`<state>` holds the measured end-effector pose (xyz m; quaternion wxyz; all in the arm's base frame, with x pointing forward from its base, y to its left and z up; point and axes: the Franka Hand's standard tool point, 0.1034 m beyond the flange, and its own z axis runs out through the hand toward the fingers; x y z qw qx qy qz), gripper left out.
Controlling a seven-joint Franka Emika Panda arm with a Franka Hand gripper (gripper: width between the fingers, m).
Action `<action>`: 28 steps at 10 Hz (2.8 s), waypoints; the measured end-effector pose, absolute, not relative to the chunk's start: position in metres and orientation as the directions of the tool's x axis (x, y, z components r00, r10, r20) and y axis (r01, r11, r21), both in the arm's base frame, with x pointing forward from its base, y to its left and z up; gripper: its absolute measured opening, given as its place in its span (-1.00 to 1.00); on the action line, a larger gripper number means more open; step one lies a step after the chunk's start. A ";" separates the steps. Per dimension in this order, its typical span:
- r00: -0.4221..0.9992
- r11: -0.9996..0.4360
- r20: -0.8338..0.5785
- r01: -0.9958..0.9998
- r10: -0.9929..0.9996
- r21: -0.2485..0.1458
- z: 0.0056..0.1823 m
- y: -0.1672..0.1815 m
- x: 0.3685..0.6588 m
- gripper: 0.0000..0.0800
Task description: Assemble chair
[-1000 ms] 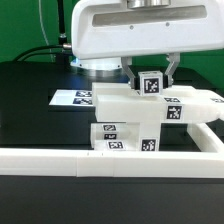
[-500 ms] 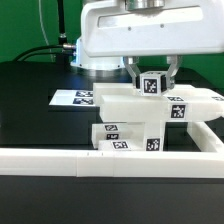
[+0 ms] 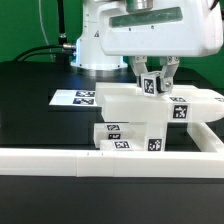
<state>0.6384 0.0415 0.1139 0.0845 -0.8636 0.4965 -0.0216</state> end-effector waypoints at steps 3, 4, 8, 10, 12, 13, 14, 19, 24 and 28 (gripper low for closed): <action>0.628 -0.616 -0.023 -0.768 -0.778 -0.174 0.117 0.042 0.641 0.16; 0.710 -0.699 -0.001 -0.693 -0.704 -0.176 0.119 0.042 0.643 0.51; 0.931 -0.927 0.074 -0.343 -0.357 -0.151 0.120 0.045 0.646 0.62; 0.971 -0.970 0.096 -0.208 -0.220 -0.124 0.120 0.043 0.647 0.62; 0.991 -0.992 0.112 -0.065 -0.077 -0.108 0.120 0.043 0.647 0.62; 0.992 -0.994 0.115 -0.032 -0.044 -0.104 0.119 0.043 0.647 0.62; 0.989 -0.993 0.113 0.104 0.097 -0.059 0.118 0.042 0.646 0.62; 0.909 -0.914 0.095 0.407 0.406 0.013 0.112 0.041 0.643 0.62; 0.916 -0.921 0.095 0.390 0.389 0.010 0.111 0.041 0.643 -0.34; 0.963 -0.967 0.096 0.255 0.253 -0.005 0.111 0.041 0.643 -0.34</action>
Offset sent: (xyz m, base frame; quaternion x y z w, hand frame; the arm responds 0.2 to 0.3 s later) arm 0.0096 0.0027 0.0080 0.0021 -0.0119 -0.1431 0.9896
